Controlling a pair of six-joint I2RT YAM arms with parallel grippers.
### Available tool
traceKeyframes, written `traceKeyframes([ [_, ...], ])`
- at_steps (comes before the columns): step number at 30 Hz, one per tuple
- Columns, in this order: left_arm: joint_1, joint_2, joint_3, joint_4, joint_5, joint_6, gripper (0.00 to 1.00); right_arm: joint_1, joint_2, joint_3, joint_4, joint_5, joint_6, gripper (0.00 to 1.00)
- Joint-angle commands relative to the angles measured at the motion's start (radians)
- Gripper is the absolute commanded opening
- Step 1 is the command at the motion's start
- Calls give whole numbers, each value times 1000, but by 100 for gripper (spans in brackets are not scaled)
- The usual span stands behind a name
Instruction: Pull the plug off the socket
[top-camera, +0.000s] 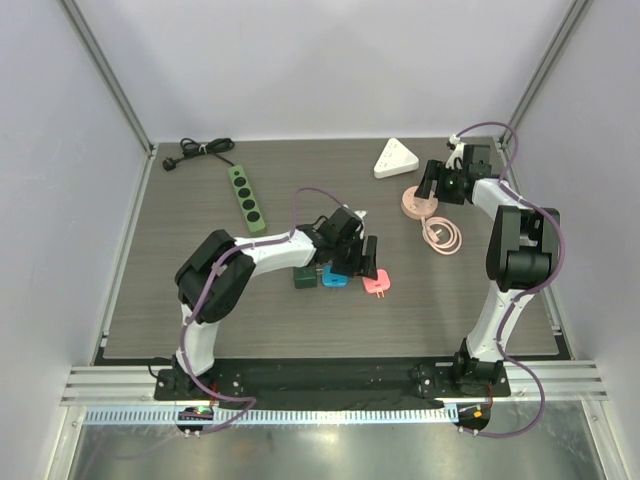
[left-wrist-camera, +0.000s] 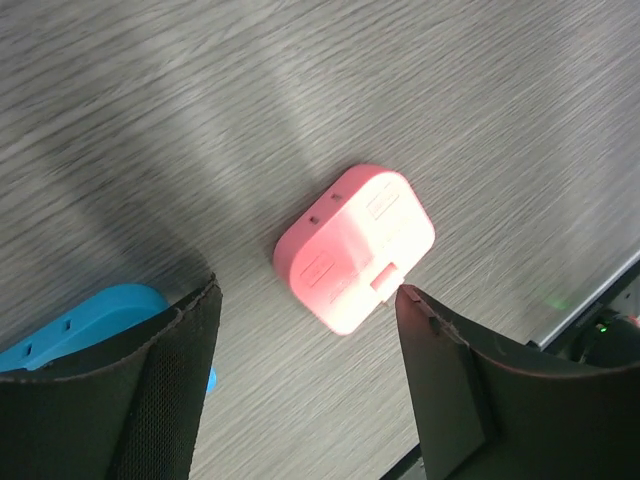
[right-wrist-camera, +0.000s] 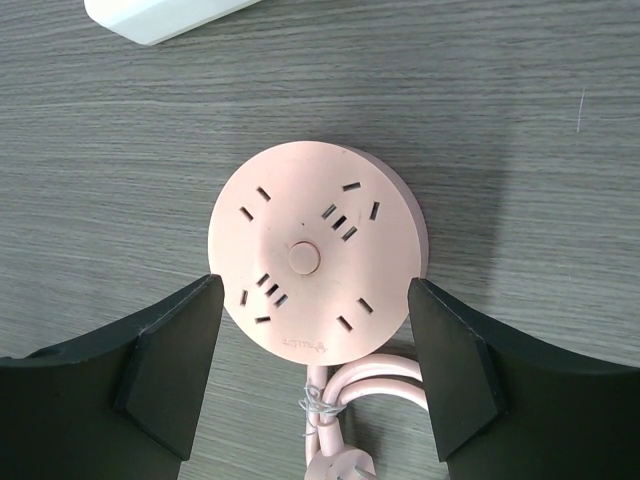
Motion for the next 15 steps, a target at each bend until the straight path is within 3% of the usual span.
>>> traceKeyframes([
  [1, 3, -90, 26, -57, -78, 57, 71, 5, -60, 1, 39, -2, -1, 80],
  [8, 5, -161, 119, -92, -92, 108, 72, 5, -83, -7, 41, 24, 3, 80],
  [15, 2, -269, 115, -121, -127, 164, 73, 7, -170, -35, 36, 145, 22, 80],
])
